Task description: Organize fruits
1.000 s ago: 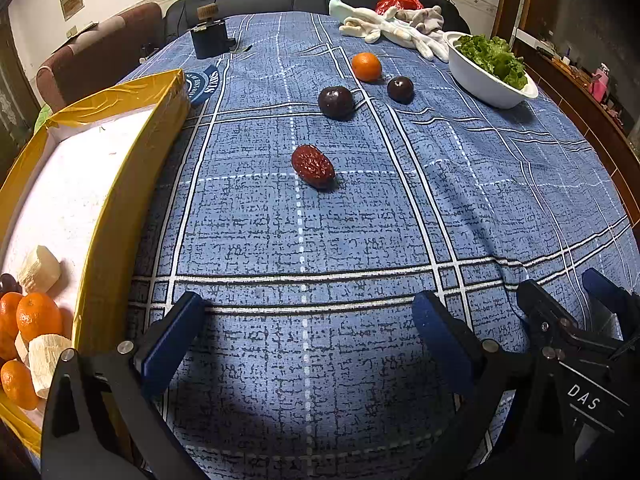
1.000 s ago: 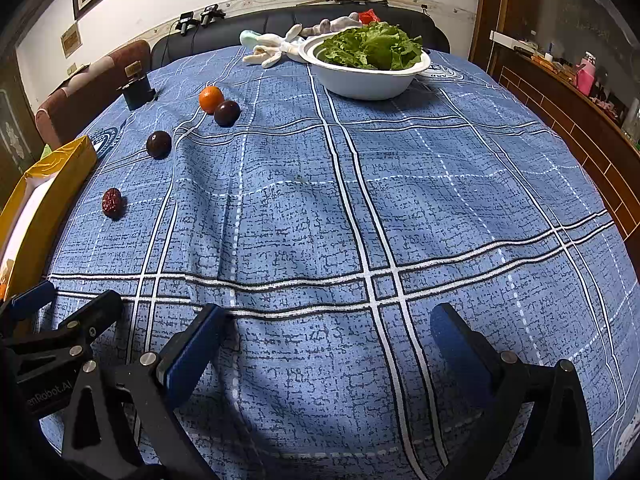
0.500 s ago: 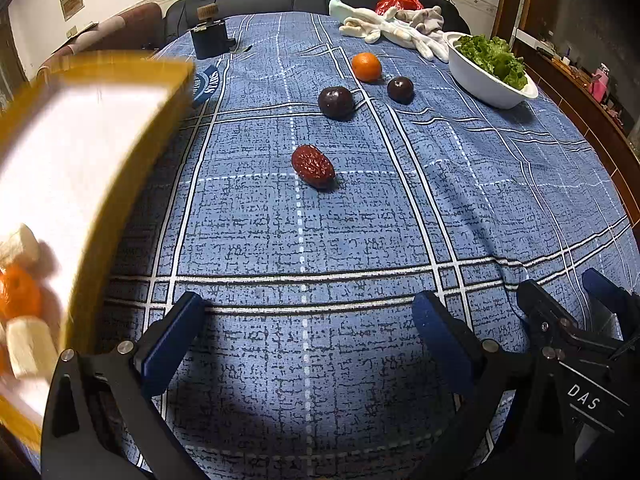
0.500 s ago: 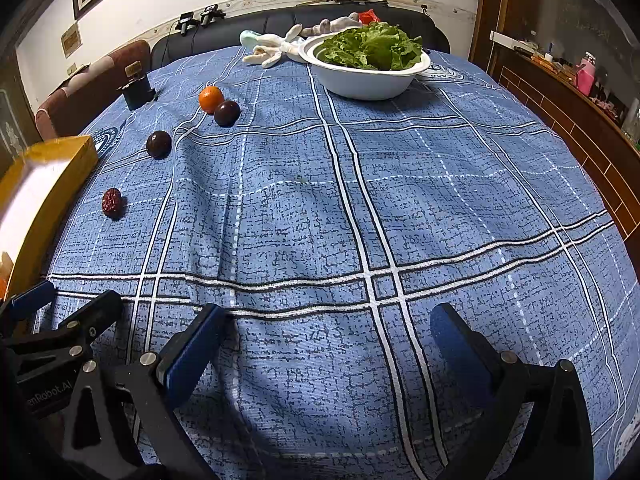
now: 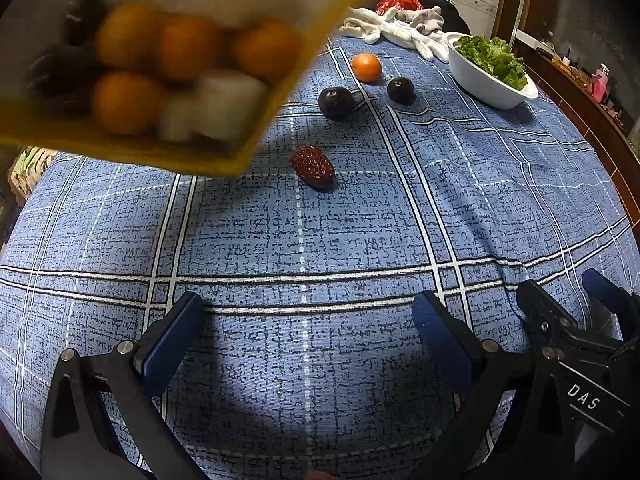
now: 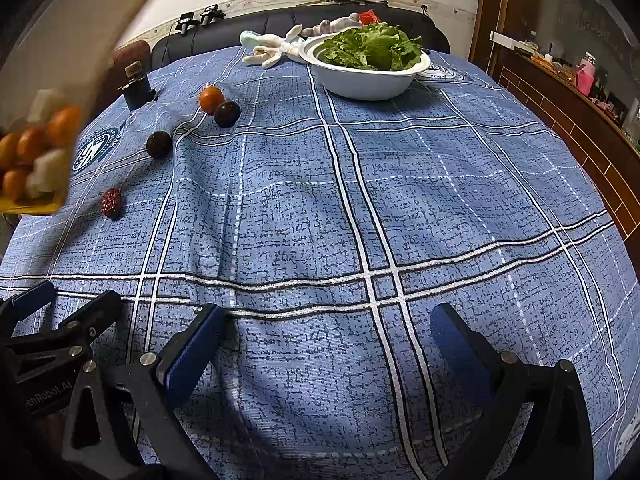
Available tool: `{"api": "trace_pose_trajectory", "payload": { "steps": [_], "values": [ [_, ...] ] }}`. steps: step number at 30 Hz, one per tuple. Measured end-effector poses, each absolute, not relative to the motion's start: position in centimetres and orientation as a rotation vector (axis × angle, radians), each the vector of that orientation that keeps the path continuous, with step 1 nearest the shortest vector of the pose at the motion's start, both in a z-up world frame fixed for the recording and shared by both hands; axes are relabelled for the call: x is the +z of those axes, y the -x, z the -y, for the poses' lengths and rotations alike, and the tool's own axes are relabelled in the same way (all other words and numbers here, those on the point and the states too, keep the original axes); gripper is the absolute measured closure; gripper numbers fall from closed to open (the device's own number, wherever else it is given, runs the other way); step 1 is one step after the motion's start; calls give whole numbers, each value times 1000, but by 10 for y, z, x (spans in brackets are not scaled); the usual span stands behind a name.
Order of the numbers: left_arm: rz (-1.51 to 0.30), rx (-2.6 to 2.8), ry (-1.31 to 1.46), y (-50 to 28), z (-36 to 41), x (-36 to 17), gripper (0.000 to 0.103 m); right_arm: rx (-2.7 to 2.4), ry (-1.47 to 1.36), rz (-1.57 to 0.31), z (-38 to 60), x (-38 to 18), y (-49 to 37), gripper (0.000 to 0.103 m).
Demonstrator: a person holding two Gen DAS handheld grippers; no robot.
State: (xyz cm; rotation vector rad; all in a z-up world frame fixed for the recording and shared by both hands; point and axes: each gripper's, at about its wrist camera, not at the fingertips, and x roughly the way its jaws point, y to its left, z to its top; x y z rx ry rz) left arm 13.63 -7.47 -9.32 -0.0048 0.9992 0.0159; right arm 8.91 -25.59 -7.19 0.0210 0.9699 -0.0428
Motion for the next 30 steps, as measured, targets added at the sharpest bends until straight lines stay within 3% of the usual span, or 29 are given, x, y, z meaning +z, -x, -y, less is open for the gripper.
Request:
{"api": "trace_pose_trajectory", "payload": {
  "steps": [30],
  "values": [
    [-1001,15,4,-135,75,-95,0,-43,-22,-968,255,-72,-90,0]
  ]
}}
